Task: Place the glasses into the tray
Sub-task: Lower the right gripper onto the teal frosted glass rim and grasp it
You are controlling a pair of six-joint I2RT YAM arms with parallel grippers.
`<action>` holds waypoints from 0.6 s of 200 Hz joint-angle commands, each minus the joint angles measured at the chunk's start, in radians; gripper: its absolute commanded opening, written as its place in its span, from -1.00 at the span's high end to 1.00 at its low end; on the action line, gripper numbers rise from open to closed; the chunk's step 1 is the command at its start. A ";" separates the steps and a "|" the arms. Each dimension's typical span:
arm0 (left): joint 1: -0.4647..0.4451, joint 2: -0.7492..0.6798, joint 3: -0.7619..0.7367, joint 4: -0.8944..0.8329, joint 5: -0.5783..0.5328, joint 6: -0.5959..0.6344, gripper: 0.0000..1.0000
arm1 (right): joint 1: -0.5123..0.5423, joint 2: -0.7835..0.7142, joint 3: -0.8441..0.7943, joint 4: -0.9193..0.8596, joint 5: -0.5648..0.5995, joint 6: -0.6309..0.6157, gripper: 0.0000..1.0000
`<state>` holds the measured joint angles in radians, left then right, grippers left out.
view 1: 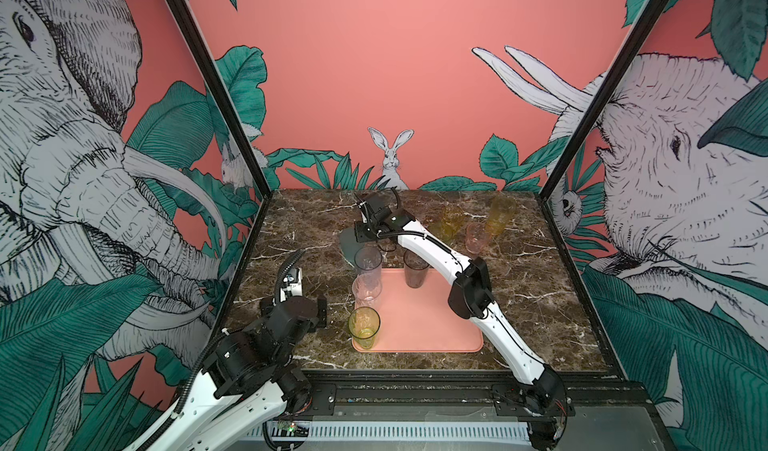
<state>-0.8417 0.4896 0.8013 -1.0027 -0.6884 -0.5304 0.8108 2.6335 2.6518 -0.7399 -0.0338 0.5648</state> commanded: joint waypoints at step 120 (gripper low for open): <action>0.002 -0.003 -0.014 0.006 0.004 -0.014 -0.97 | -0.019 -0.152 -0.087 0.010 0.035 -0.056 1.00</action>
<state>-0.8417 0.4896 0.8013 -1.0027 -0.6872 -0.5304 0.8005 2.5881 2.5813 -0.7441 -0.0135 0.5270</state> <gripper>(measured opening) 0.983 0.071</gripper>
